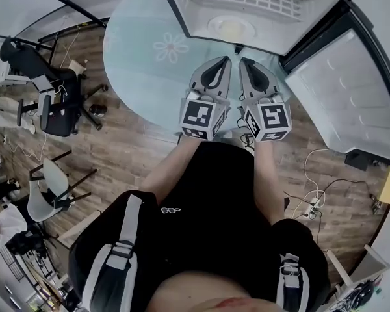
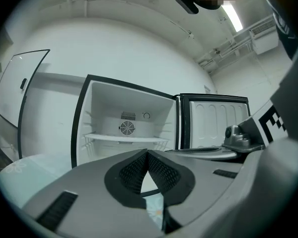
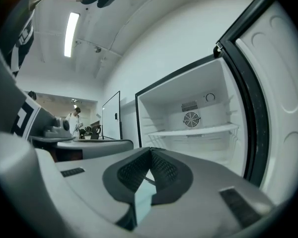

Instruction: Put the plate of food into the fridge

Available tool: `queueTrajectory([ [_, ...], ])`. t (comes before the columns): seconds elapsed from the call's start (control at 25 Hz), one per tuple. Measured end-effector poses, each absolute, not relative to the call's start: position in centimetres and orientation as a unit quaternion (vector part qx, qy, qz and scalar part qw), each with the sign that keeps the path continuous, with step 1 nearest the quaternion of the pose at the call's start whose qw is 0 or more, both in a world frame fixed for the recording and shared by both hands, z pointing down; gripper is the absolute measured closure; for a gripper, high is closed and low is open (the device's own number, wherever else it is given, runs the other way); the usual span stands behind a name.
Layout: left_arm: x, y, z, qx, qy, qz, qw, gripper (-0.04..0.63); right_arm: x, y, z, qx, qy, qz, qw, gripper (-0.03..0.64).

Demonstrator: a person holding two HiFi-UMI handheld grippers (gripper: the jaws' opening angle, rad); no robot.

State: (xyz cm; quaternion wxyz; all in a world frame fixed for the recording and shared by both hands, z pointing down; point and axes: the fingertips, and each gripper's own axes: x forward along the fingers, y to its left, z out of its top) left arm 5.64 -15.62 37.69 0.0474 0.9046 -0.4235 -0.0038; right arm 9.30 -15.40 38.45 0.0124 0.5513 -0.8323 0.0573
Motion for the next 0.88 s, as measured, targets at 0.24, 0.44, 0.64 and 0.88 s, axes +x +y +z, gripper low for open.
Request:
queueTrajectory([
  [0.24,5.0,-15.7,38.8,0.904,-0.424,0.021,0.053,0.592,8.3,-15.3,39.4,0.548,-0.833,0.066,0.02,0.617],
  [0.44,4.8,-15.7,40.6,0.9,-0.428,0.048,0.067,0.592,8.7,-15.0,40.0,0.555,-0.828,0.076,0.02,0.617],
  [0.64,4.6,-15.6,41.7,0.897,-0.431,0.066,0.074,0.592,8.9,-14.8,40.6,0.559,-0.825,0.082,0.026,0.617],
  [0.88,4.1,-15.8,42.0,0.897,-0.429,0.072,0.079,0.592,8.3,-15.0,40.7,0.559,-0.825,0.081,0.029,0.617],
])
